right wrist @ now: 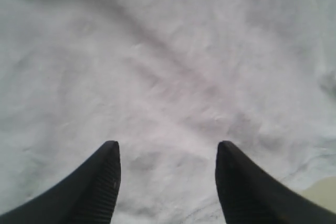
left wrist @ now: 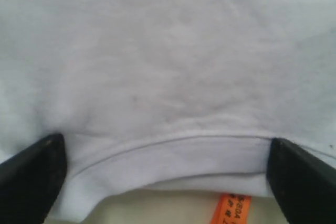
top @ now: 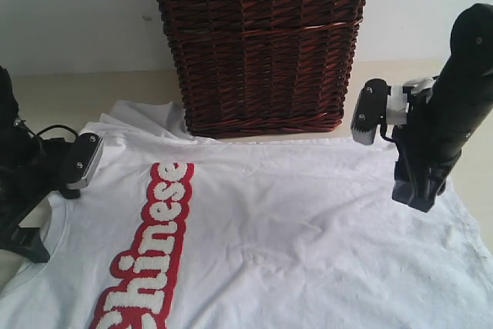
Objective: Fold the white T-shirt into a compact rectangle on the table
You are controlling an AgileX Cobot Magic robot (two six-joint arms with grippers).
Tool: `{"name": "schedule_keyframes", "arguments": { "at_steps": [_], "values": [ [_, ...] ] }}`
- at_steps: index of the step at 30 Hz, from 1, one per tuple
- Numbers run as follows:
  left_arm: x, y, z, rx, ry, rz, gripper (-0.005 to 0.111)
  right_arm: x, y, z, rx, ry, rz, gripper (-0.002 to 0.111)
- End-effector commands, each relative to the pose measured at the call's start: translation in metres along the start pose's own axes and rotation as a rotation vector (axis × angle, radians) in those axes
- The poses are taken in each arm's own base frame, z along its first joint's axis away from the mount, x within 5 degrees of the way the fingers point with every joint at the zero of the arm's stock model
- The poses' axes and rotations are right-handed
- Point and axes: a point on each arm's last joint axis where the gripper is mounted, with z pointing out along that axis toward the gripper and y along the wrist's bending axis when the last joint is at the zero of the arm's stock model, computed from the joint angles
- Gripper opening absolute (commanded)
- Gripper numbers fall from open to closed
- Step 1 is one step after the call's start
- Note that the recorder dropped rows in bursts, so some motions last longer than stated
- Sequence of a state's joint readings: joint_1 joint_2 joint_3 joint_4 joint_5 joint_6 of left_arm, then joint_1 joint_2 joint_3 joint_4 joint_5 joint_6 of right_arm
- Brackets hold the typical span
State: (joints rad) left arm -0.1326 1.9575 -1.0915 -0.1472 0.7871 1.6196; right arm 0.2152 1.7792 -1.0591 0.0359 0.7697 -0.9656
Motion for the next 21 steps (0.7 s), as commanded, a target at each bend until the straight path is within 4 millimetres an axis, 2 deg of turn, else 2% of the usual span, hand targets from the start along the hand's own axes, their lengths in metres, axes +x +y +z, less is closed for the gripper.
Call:
{"name": "schedule_keyframes", "arguments": {
  "at_steps": [1, 10, 14, 18, 21],
  "values": [
    [0.006, 0.002, -0.007, -0.034, 0.009, -0.015, 0.105, 0.009, 0.008, 0.008, 0.006, 0.026, -0.085, 0.054],
    [0.005, 0.0, 0.001, 0.013, 0.003, -0.019, 0.105, 0.044, 0.026, 0.034, 0.034, 0.19, -0.292, 0.054],
    [0.005, -0.001, 0.001, 0.018, 0.003, -0.016, 0.105, 0.054, 0.023, 0.04, 0.083, 0.146, -0.263, 0.054],
    [0.005, 0.0, 0.001, 0.016, 0.0, -0.015, 0.105, 0.068, 0.017, 0.04, 0.07, 0.165, -0.209, 0.054],
    [0.005, 0.0, 0.001, 0.007, 0.001, -0.008, 0.105, 0.072, 0.018, 0.039, 0.038, 0.189, -0.241, 0.054]
  ]
}}
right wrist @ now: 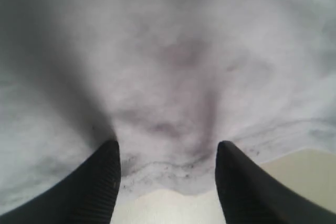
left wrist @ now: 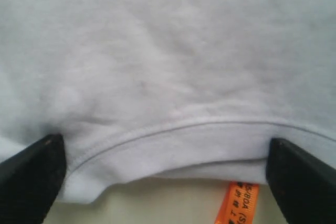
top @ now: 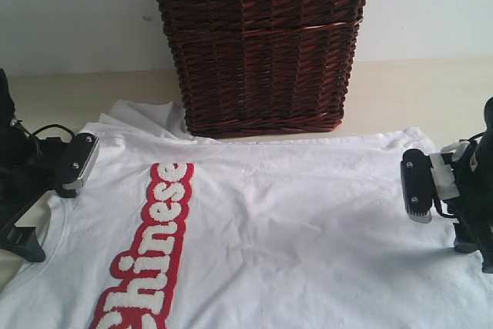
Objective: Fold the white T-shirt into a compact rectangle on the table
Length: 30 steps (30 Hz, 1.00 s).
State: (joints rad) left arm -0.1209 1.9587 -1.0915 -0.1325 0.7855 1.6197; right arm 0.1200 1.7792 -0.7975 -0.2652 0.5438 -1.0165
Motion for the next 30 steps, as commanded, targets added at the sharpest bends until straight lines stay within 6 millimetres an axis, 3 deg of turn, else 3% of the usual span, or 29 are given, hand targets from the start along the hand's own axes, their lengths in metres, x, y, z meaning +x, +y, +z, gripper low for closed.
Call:
{"name": "schedule_keyframes", "arguments": {
  "at_steps": [1, 6, 13, 19, 21, 27, 30],
  "values": [
    [0.0, 0.0, 0.002, 0.008, -0.01, -0.007, 0.105, 0.006, 0.002, -0.001, -0.025, 0.021, -0.05, 0.054],
    [0.0, 0.0, 0.002, 0.008, -0.011, -0.004, 0.105, 0.006, 0.003, 0.001, -0.039, 0.019, -0.062, 0.054],
    [0.0, -0.002, 0.002, 0.031, -0.016, 0.0, 0.105, 0.004, 0.008, 0.029, -0.111, 0.041, -0.086, 0.054],
    [0.007, -0.009, 0.009, 0.045, -0.008, 0.072, 0.105, 0.003, 0.007, 0.035, -0.102, 0.037, -0.1, 0.052],
    [0.007, -0.012, 0.008, 0.075, -0.005, 0.067, 0.105, 0.004, 0.006, 0.035, -0.099, 0.041, -0.11, 0.045],
    [0.007, -0.014, 0.008, 0.098, -0.008, 0.059, 0.105, 0.003, 0.005, 0.035, -0.084, 0.042, -0.127, 0.001],
    [0.007, -0.014, 0.008, 0.098, -0.007, 0.049, 0.105, 0.002, 0.003, 0.035, -0.063, 0.032, -0.133, 0.0]
  ]
}}
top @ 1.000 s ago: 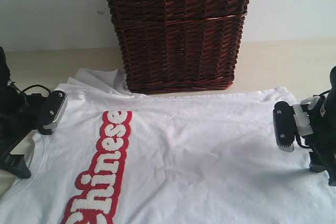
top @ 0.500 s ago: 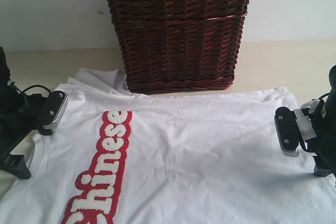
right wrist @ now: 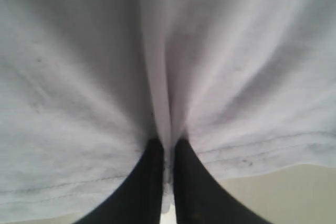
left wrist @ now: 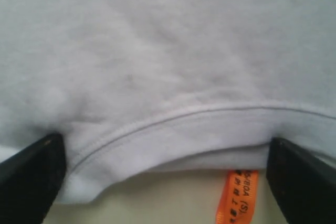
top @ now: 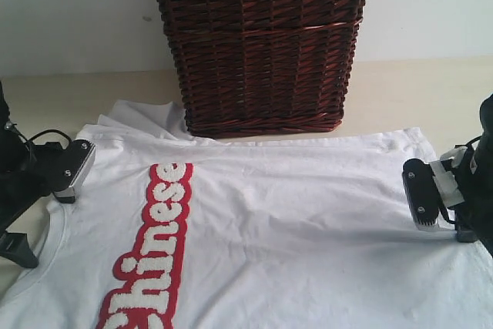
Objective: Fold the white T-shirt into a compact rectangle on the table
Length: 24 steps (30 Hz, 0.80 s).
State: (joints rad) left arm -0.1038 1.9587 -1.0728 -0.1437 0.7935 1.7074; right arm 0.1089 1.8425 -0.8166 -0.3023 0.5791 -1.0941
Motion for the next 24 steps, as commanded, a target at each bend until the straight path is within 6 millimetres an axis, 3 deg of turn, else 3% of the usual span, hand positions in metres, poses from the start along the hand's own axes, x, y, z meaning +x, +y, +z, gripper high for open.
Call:
{"name": "schedule_keyframes", "arguments": {
  "at_steps": [1, 9, 12, 15, 16, 17, 18, 24],
  "values": [
    [0.001, -0.009, 0.005, 0.074, -0.001, -0.018, 0.105, -0.003, 0.002, 0.02, 0.005, -0.015, -0.029, 0.0],
    [-0.01, -0.006, 0.005, 0.054, -0.123, -0.205, 0.105, -0.004, 0.0, 0.011, 0.039, -0.044, 0.009, 0.0],
    [-0.008, -0.011, 0.009, 0.065, -0.107, -0.203, 0.097, -0.004, 0.0, 0.011, 0.038, -0.047, 0.014, 0.0],
    [-0.005, -0.018, 0.015, 0.077, -0.068, -0.174, 0.072, -0.004, -0.001, 0.011, 0.042, -0.048, 0.015, 0.0],
    [-0.003, -0.022, 0.018, 0.088, -0.054, -0.162, 0.058, -0.004, -0.001, 0.011, 0.046, -0.05, 0.015, 0.0],
    [-0.002, -0.024, 0.019, 0.099, -0.041, -0.147, 0.042, -0.005, -0.002, 0.011, 0.055, -0.055, 0.015, 0.0],
    [-0.001, -0.028, 0.021, 0.117, -0.018, -0.126, 0.002, -0.005, -0.002, 0.011, 0.062, -0.059, 0.015, 0.0],
    [0.002, -0.029, 0.013, 0.103, 0.021, -0.108, 0.002, -0.005, -0.006, 0.003, 0.091, -0.071, 0.028, 0.0]
  ]
}}
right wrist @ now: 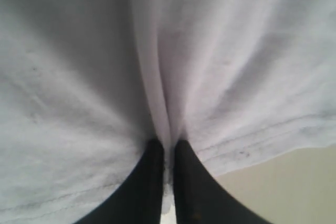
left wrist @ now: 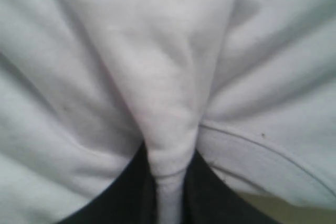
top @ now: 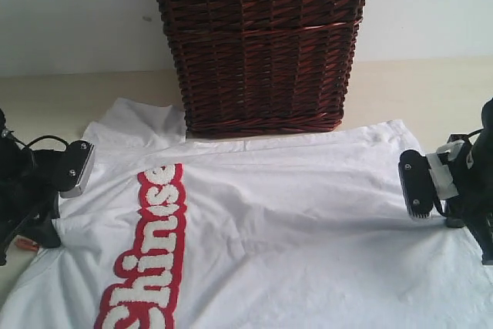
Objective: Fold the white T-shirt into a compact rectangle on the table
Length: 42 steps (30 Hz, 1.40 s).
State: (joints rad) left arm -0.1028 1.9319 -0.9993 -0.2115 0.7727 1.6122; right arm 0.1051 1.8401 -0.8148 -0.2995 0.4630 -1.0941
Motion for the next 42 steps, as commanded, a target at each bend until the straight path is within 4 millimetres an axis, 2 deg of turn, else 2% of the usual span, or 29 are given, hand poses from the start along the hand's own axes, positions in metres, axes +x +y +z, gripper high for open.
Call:
{"name": "schedule_keyframes", "arguments": {
  "at_steps": [1, 3, 6, 8, 10, 15, 18, 20, 22, 27, 32, 36, 38, 42],
  "values": [
    [0.009, -0.01, -0.001, 0.045, 0.098, 0.067, 0.0, -0.002, -0.004, -0.008, 0.03, -0.03, 0.051, 0.0],
    [0.007, -0.006, -0.025, -0.039, 0.103, 0.038, 0.0, -0.001, -0.018, -0.037, 0.103, -0.06, 0.127, 0.0],
    [0.003, -0.009, -0.08, -0.215, 0.128, 0.022, 0.0, 0.007, -0.027, -0.094, 0.187, -0.057, 0.169, 0.0],
    [0.004, -0.024, -0.118, -0.322, 0.171, 0.025, 0.0, 0.014, -0.028, -0.136, 0.301, -0.084, 0.237, 0.0],
    [0.005, -0.042, -0.151, -0.415, 0.202, -0.011, 0.0, 0.022, -0.021, -0.169, 0.383, -0.089, 0.272, 0.0],
    [0.004, -0.076, -0.201, -0.617, 0.178, -0.079, 0.0, 0.036, -0.001, -0.212, 0.503, -0.098, 0.355, 0.0],
    [0.004, -0.099, -0.221, -0.681, 0.153, -0.114, 0.0, 0.042, 0.013, -0.232, 0.539, -0.119, 0.387, 0.0],
    [0.005, -0.123, -0.237, -0.723, 0.145, -0.135, 0.0, 0.048, 0.028, -0.25, 0.578, -0.137, 0.42, 0.0],
    [0.006, -0.148, -0.253, -0.796, 0.122, -0.162, 0.0, 0.053, 0.042, -0.27, 0.66, -0.215, 0.531, 0.0],
    [0.008, -0.197, -0.278, -0.963, 0.095, -0.162, 0.0, 0.061, 0.072, -0.302, 0.776, -0.34, 0.663, 0.0],
    [0.013, -0.226, -0.284, -1.01, 0.101, -0.17, 0.0, 0.068, 0.103, -0.318, 0.809, -0.332, 0.636, 0.0],
    [0.013, -0.234, -0.285, -1.015, 0.091, -0.187, 0.0, 0.075, 0.118, -0.321, 0.806, -0.27, 0.615, 0.0],
    [0.014, -0.234, -0.285, -1.015, 0.097, -0.19, 0.0, 0.075, 0.119, -0.319, 0.789, -0.253, 0.607, 0.0],
    [0.016, -0.219, -0.285, -1.019, 0.148, -0.179, 0.0, 0.069, 0.102, -0.311, 0.765, -0.205, 0.553, 0.0]
  ]
}}
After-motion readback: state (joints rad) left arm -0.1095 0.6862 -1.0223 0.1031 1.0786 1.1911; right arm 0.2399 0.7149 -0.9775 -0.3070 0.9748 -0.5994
